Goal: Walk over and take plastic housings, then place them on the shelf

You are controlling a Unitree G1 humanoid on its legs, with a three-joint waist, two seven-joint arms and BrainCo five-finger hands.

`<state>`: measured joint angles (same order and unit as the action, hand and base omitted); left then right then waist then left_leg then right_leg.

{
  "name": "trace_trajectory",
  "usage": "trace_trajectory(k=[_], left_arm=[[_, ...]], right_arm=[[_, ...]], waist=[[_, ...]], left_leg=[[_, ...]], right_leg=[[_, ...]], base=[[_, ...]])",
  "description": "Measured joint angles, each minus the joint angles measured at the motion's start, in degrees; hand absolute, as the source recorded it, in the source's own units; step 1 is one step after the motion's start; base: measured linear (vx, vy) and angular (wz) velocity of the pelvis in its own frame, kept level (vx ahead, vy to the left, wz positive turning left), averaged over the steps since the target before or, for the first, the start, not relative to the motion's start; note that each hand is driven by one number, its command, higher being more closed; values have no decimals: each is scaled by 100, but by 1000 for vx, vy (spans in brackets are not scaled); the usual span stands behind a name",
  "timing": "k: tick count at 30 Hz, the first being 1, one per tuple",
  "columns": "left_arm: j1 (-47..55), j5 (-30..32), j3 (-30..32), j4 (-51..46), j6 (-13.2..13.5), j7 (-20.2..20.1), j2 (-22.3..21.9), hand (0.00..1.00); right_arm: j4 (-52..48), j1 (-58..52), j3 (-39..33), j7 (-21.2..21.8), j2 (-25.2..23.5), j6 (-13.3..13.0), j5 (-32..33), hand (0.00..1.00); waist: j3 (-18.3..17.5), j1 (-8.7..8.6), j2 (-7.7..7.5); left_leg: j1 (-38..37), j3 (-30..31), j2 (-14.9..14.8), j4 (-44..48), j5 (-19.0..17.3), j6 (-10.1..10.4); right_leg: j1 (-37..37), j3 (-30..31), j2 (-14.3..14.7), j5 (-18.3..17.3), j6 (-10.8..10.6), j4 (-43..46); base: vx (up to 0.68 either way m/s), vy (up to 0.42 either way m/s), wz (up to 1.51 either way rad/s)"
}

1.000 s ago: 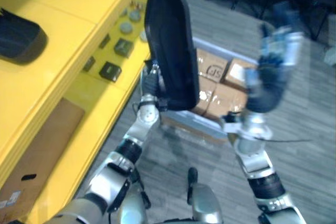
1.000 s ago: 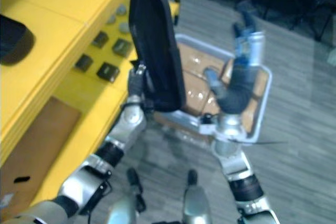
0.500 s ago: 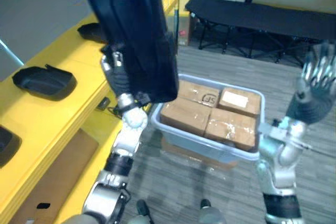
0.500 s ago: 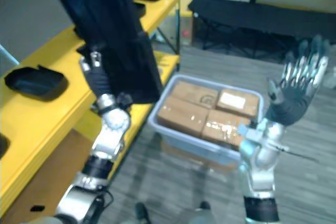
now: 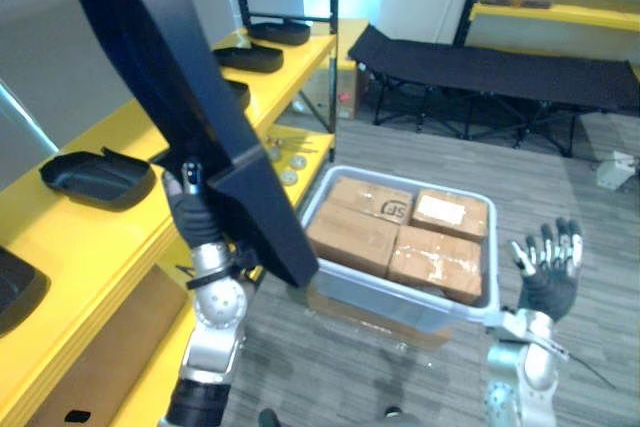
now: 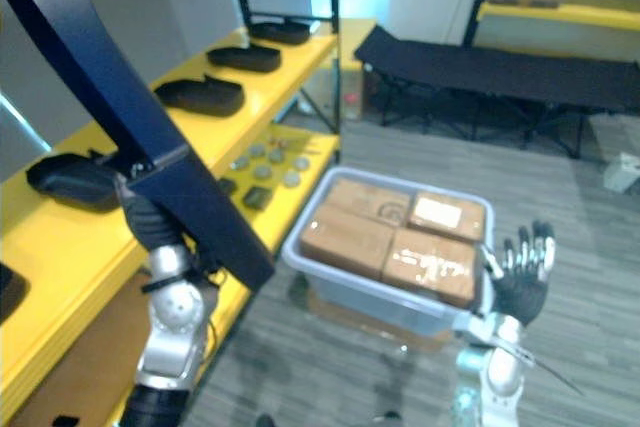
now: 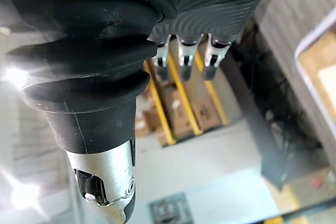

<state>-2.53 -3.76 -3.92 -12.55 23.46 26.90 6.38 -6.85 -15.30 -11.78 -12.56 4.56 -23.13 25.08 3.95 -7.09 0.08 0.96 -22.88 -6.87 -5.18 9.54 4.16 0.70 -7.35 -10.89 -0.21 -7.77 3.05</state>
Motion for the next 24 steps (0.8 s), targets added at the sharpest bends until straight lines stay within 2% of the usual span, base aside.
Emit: trace_trajectory(k=[4, 5, 8, 10, 14, 18, 19, 21, 24], left_arm=[[245, -322, 416, 0, -17, -316, -4, 100], [351, -360, 504, 0, -30, -356, -8, 100], [468, -226, 586, -94, -113, -284, -20, 100], [544, -75, 610, -234, -206, -217, -29, 100], [896, 255, 1204, -863, -366, 30, -76, 100], [1357, 256, 2054, -1116, -476, 220, -117, 100], [1522, 250, 2291, -1123, -480, 221, -147, 100], [1699, 246, 2481, -1127, -480, 217, -233, 100], [1998, 156, 2705, -1204, -479, 206, -350, 100]], right_arm=[[84, -46, -346, 282, 1, 135, -280, 0], [84, -25, -398, 464, 4, 164, -289, 0], [85, 139, -344, 841, 24, 170, -280, 0], [127, 327, -156, 972, 27, 172, -265, 0], [468, 888, 692, 1142, 36, 184, -262, 0], [842, 1377, 1495, 1136, 32, 236, -388, 0], [962, 1556, 1690, 1111, 31, 273, -416, 0], [1054, 1712, 1816, 1024, 31, 333, -515, 0], [1124, 1868, 2034, 986, 25, 363, -531, 0]], waist=[[26, 12, -41], [25, 4, -41], [25, 42, -34], [26, 135, -33], [19, 555, -21], [16, 1005, -29], [24, 1168, -51], [19, 1331, -78], [45, 1469, -149]], left_leg=[[-79, -143, -14, 0, -26, 19], [-109, -135, -12, 0, -35, 24], [-71, 36, 2, -1, -47, 41], [-42, 256, 19, -1, -41, 48], [178, 912, 96, 0, 14, 107], [321, 1499, 245, 4, 109, 11], [355, 1715, 327, 5, 115, 5], [380, 1912, 417, 4, 116, 1], [411, 2083, 500, 3, 124, -10]], right_leg=[[11, 122, 14, 59, 23, -32], [-45, 114, 13, 62, 24, -59], [-118, -50, 4, 48, 12, -93], [-236, -268, -9, 6, 38, -100], [-412, -848, -23, -63, 75, -126], [-736, -1468, -53, -77, 67, -245], [-885, -1686, -69, -77, 61, -275], [-1004, -1909, -112, -111, 46, -268], [-1080, -2083, -159, -237, 24, -188]], base=[[13, 4, -18], [0, 0, 0], [4, -5, 22], [0, -6, 54], [15, -6, 66], [73, -8, 80], [81, -5, 76], [54, -2, 63], [18, -2, 39]])
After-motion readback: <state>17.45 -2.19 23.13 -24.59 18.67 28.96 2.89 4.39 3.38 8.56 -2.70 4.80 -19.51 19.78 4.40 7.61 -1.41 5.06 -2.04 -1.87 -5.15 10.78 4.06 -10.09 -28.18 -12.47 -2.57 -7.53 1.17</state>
